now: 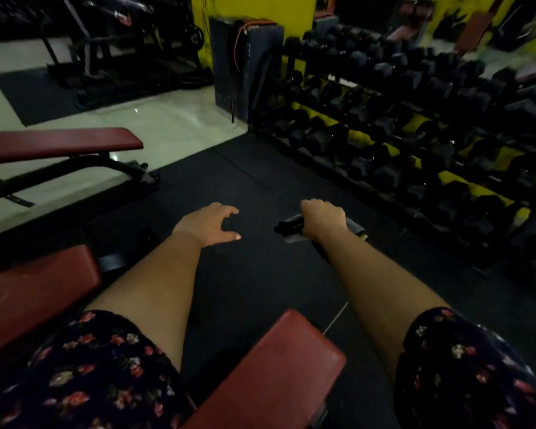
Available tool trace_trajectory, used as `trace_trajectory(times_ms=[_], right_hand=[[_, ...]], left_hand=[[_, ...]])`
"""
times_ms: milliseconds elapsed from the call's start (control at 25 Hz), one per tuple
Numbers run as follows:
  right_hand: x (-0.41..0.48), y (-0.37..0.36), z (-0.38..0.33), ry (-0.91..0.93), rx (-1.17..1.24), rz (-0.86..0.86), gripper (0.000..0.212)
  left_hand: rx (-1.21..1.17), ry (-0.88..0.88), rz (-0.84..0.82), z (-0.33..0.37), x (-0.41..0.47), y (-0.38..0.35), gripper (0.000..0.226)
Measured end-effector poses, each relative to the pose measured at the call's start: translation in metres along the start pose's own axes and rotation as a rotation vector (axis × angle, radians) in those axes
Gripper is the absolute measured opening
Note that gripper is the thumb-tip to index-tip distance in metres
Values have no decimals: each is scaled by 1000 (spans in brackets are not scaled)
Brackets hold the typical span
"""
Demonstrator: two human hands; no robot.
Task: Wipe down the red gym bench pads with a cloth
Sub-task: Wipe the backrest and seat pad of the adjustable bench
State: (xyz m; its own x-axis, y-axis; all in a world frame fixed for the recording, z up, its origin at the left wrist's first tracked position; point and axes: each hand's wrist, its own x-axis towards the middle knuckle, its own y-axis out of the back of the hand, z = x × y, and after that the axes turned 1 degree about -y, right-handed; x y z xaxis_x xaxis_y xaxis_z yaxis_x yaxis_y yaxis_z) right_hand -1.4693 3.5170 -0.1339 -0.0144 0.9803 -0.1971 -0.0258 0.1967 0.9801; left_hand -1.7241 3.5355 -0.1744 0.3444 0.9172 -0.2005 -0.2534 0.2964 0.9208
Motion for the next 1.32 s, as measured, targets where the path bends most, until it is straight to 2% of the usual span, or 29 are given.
trace_trajectory(times_ms=[280,400,680,1000,1320], right_hand=[[-22,32,2,-40,-18,10,37],[-35,44,5,-71,-12,79,23],[-84,54,27,-169,16,154,12],[-141,58,101,-318,54,271,10],[-184,45,211,-455,72,223,9]], left_hand=[[83,-57,44,19,-7,40,69],[98,-87,57,32,-12,48,65],[123,-180,34,71,-25,49,65],[138,-328,15,165,-14,44,69],[218,-406,-32,277,10,13,64]])
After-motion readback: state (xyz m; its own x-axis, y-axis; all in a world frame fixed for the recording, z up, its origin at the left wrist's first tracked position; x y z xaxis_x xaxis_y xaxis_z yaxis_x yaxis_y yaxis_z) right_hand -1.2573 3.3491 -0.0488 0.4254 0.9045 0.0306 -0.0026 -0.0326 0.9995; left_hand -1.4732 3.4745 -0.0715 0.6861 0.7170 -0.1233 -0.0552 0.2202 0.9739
